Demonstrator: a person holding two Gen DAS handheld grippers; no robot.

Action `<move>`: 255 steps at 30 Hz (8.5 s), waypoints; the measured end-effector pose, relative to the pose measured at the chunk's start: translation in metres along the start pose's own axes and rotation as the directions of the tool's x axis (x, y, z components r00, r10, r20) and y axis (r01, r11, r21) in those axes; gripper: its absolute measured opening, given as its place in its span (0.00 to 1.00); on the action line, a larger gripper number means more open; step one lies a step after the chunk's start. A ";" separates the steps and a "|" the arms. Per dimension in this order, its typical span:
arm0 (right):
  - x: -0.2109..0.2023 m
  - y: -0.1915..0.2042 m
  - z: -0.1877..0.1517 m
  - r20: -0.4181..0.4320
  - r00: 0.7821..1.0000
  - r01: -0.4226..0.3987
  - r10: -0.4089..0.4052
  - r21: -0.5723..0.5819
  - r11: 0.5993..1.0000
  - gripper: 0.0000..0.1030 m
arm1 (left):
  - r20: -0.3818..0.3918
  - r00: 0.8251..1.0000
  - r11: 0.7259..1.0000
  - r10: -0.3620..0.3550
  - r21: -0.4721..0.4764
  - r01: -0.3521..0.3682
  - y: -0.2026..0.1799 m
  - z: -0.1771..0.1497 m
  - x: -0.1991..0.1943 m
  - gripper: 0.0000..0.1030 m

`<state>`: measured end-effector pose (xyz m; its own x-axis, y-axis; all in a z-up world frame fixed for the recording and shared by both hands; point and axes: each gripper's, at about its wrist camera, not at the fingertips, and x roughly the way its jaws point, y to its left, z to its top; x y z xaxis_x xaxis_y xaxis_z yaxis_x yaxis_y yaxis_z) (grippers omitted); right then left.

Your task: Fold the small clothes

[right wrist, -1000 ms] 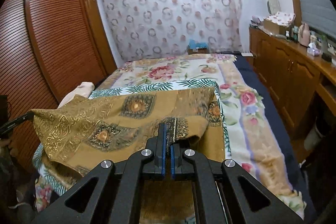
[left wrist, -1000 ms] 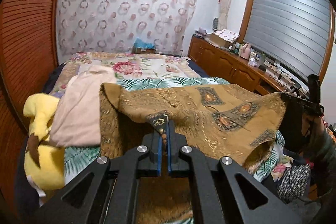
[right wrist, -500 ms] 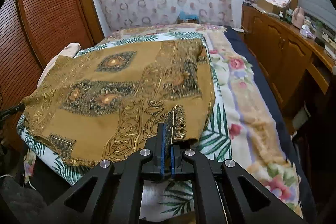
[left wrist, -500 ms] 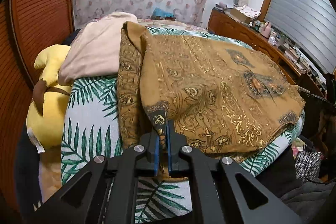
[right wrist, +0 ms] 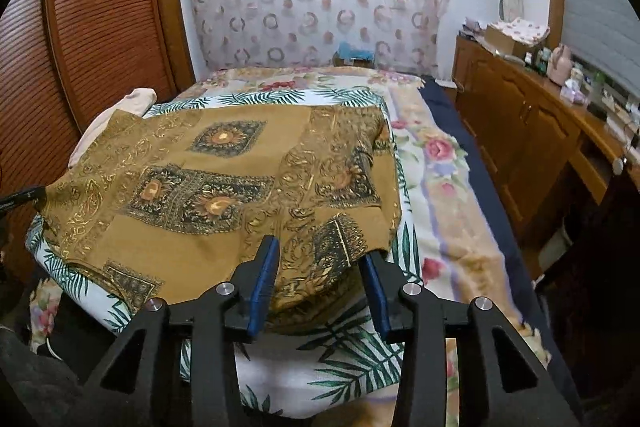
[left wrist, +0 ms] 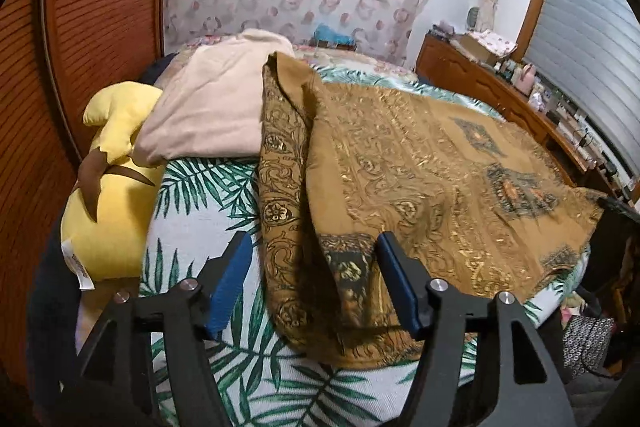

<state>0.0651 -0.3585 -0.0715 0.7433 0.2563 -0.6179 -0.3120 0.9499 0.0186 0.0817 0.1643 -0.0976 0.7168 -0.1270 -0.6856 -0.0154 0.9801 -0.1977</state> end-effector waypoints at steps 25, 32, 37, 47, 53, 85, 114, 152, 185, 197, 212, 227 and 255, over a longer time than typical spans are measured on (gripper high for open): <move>-0.018 0.023 0.003 0.069 0.997 -0.015 0.019 -0.061 0.998 0.62 | -0.056 0.996 0.997 0.073 0.021 -0.072 -0.003 -0.012 0.031 0.71; 0.016 0.048 0.000 0.022 0.997 -0.078 0.080 -0.072 0.994 0.66 | -0.055 0.995 0.996 0.085 0.035 -0.083 -0.005 -0.012 0.032 0.71; 0.048 0.066 -0.002 -0.031 0.989 -0.148 0.146 -0.077 0.986 0.66 | -0.054 0.996 0.996 0.071 0.067 -0.067 -0.011 -0.014 0.031 0.64; 0.092 0.082 -0.013 -0.116 0.977 -0.189 0.179 -0.082 0.979 0.66 | 0.002 1.000 0.995 -0.003 0.096 0.002 -0.032 -0.009 0.014 0.10; 0.092 0.069 -0.011 -0.099 0.984 -0.151 0.145 -0.052 0.987 0.66 | 0.105 0.988 0.983 -0.110 0.158 0.092 -0.072 0.023 -0.022 0.10; 0.040 -0.004 -0.038 0.023 0.998 -0.063 0.061 0.100 0.993 0.66 | -0.019 0.868 0.718 -0.497 0.552 0.423 -0.351 0.113 -0.022 0.10; 0.024 -0.016 -0.034 0.051 0.997 -0.056 0.050 0.130 0.990 0.66 | -0.070 0.947 0.831 -0.313 0.462 0.309 -0.260 0.067 0.032 0.74; 0.171 0.157 0.075 -0.186 0.969 -0.221 0.160 -0.375 0.900 0.66 | -0.009 0.983 0.949 -0.185 0.257 0.181 -0.156 0.030 0.038 0.74; 0.160 0.000 0.158 -0.064 0.997 0.031 -0.035 -0.068 0.997 0.04 | -0.061 0.975 0.932 -0.216 0.285 0.224 -0.177 0.014 0.049 0.74; 0.175 -0.015 0.150 -0.126 0.989 0.087 -0.081 0.048 0.995 0.41 | -0.072 0.972 0.927 -0.222 0.293 0.234 -0.182 0.010 0.049 0.74; 0.048 -0.007 0.047 -0.016 1.000 -0.027 0.027 -0.031 0.999 0.42 | -0.085 0.967 0.911 -0.242 0.322 0.256 -0.201 0.005 0.046 0.74; 0.012 -0.020 -0.013 -0.075 0.996 -0.049 0.052 0.044 0.998 0.42 | -0.142 0.957 0.896 -0.252 0.341 0.286 -0.212 -0.022 0.045 0.74; 0.006 -0.026 -0.016 -0.071 0.997 0.013 -0.007 0.072 0.997 0.02 | -0.199 0.912 0.835 -0.358 0.368 0.408 -0.233 -0.041 0.034 0.57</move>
<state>0.0678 -0.3844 -0.0879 0.7016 0.2358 -0.6725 -0.2592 0.9635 0.0674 0.0815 -0.0748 -0.1037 0.5206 -0.4967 -0.6945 0.5363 0.8231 -0.1867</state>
